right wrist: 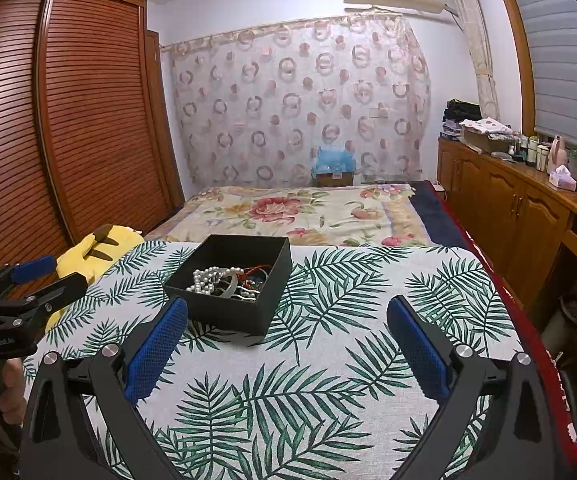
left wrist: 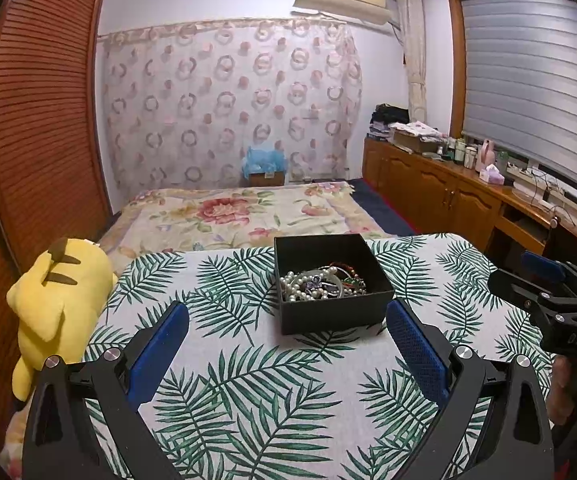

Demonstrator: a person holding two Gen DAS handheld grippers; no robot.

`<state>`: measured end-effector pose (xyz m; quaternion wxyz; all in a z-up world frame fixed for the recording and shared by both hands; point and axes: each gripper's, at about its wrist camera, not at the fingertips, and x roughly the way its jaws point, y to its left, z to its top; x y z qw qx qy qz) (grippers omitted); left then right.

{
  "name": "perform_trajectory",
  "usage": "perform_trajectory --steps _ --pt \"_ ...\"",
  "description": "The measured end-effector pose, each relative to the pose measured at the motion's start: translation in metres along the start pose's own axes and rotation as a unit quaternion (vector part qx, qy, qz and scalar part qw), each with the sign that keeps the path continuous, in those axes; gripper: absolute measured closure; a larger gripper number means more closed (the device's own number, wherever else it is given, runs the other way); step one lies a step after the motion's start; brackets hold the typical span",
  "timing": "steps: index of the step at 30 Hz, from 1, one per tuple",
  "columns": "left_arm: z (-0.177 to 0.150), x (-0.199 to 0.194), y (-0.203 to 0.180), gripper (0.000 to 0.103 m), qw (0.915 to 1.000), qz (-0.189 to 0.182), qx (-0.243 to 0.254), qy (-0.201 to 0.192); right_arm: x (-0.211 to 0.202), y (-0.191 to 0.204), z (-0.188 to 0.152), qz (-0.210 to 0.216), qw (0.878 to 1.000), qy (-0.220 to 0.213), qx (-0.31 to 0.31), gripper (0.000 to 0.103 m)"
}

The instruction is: Organize jewelry

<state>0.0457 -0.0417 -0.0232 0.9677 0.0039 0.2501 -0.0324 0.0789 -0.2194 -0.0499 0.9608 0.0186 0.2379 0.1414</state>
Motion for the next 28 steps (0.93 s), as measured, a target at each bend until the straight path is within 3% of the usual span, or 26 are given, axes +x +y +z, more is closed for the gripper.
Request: perform_trajectory --steps 28 --pt "-0.0004 0.0013 0.0048 0.008 1.0000 0.002 -0.002 0.001 -0.0011 -0.0015 0.0007 0.001 1.000 -0.003 0.001 0.002"
